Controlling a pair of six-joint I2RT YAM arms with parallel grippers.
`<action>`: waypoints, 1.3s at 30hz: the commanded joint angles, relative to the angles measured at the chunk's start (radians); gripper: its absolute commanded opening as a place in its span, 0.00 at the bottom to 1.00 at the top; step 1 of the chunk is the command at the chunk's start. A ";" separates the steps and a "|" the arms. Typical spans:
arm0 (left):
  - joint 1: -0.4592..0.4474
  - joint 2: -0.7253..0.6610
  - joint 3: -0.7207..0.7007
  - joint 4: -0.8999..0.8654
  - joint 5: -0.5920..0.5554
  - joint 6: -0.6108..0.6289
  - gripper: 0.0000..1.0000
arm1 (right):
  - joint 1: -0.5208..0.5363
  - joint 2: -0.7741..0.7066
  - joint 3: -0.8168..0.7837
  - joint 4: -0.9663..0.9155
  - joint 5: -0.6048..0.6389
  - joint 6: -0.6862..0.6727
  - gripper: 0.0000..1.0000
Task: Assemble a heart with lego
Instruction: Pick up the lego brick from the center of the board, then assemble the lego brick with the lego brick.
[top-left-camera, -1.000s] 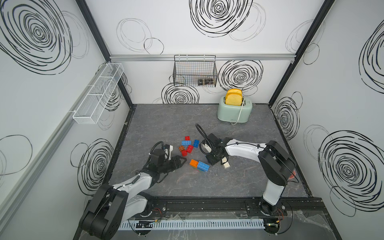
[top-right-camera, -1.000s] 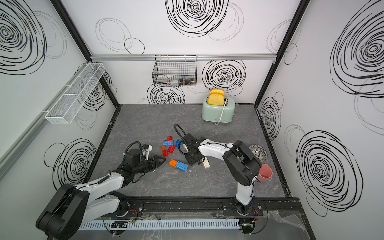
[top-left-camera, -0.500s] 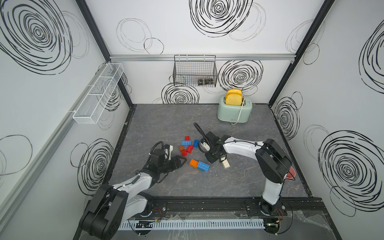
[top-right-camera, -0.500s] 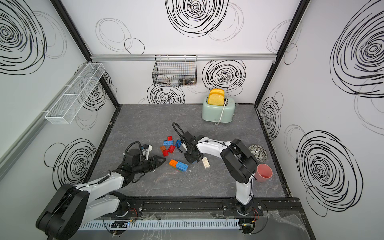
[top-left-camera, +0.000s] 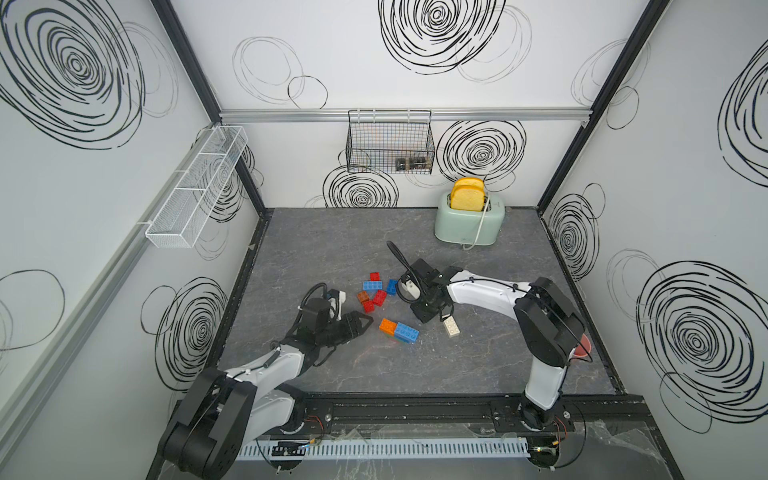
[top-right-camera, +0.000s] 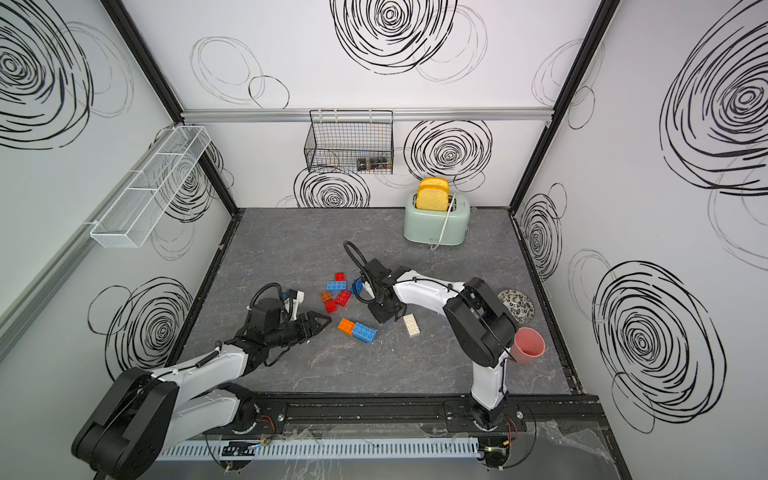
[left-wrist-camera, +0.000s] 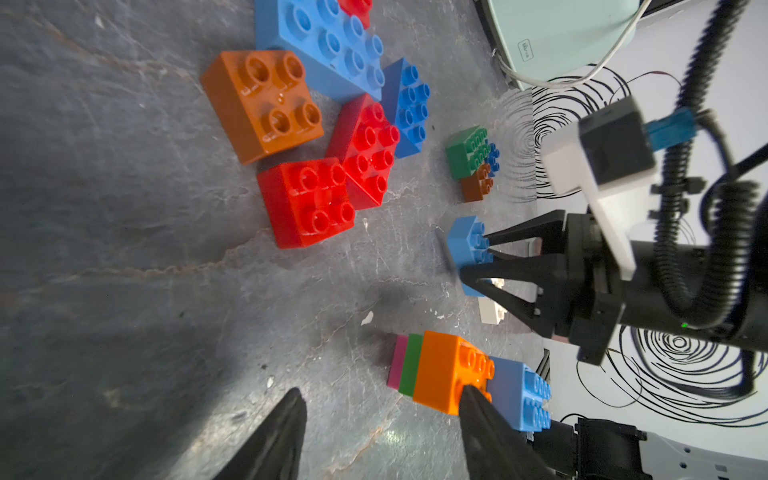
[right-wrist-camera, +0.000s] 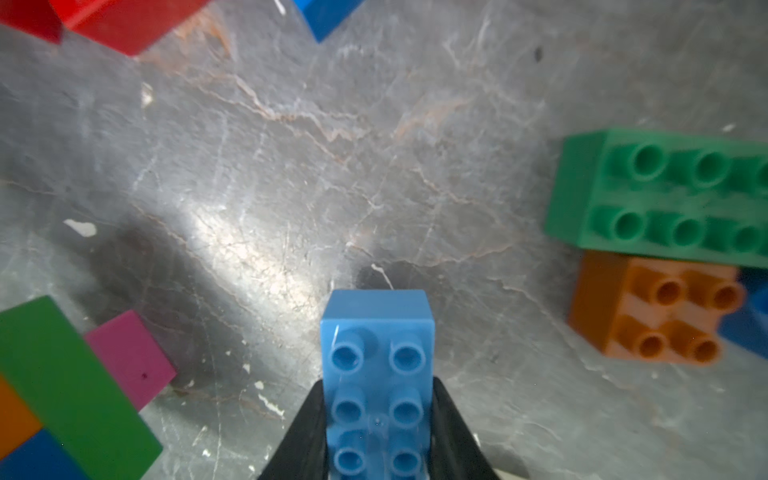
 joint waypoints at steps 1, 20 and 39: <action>0.000 -0.028 0.012 -0.014 -0.038 0.007 0.63 | 0.003 -0.055 0.077 -0.061 0.030 -0.059 0.32; 0.052 -0.093 -0.017 -0.032 -0.040 -0.011 0.63 | 0.213 0.071 0.361 -0.201 -0.058 -0.152 0.31; 0.060 -0.091 -0.031 0.003 -0.023 -0.023 0.63 | 0.246 0.103 0.315 -0.214 -0.087 -0.186 0.31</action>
